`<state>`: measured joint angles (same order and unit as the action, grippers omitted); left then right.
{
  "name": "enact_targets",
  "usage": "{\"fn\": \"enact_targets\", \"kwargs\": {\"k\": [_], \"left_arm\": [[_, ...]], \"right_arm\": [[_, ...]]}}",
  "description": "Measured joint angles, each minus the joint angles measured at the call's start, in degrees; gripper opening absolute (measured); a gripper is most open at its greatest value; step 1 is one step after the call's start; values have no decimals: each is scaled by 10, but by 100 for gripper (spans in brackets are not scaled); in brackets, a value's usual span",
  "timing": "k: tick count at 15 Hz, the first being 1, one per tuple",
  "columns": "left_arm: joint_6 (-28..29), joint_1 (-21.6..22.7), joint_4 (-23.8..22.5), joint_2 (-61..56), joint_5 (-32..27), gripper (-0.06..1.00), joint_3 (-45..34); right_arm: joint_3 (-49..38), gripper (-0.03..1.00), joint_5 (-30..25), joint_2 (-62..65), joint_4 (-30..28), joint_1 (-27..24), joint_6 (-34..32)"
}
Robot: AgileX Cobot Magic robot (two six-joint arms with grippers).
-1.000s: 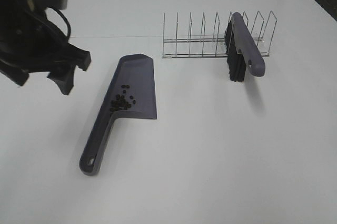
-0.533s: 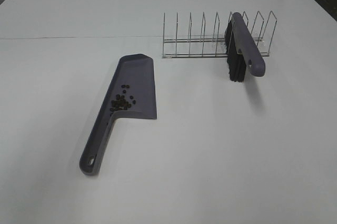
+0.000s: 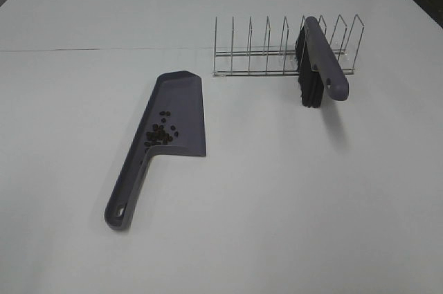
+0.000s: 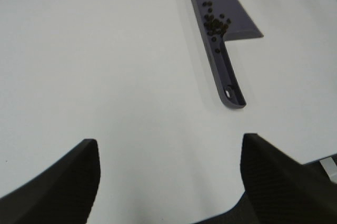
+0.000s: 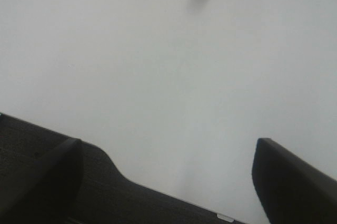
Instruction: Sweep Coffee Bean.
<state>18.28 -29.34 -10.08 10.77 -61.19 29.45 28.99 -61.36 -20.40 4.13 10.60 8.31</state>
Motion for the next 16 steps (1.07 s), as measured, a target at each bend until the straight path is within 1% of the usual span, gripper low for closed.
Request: {"fn": "enact_targets", "kwargs": {"k": [1, 2, 5, 14, 15, 16], "left_arm": [[-6, 0, 1, -11, 1, 70, -1], [-32, 0, 5, -42, 2, 70, -3], [-63, 0, 15, -58, 2, 70, -3], [-70, 0, 19, -59, 2, 70, -3], [-70, 9, 20, -60, 2, 70, -3], [-70, 40, 20, -60, 2, 70, -3]], "right_arm": [[0, 77, 0, 0, 0, 0, 0], [0, 77, 0, 0, 0, 0, 0], [0, 77, 1, 0, 0, 0, 0], [0, 77, 1, 0, 0, 0, 0], [0, 77, 1, 2, 1, -7, 0], [0, 77, 1, 10, 2, -21, 0]]}}
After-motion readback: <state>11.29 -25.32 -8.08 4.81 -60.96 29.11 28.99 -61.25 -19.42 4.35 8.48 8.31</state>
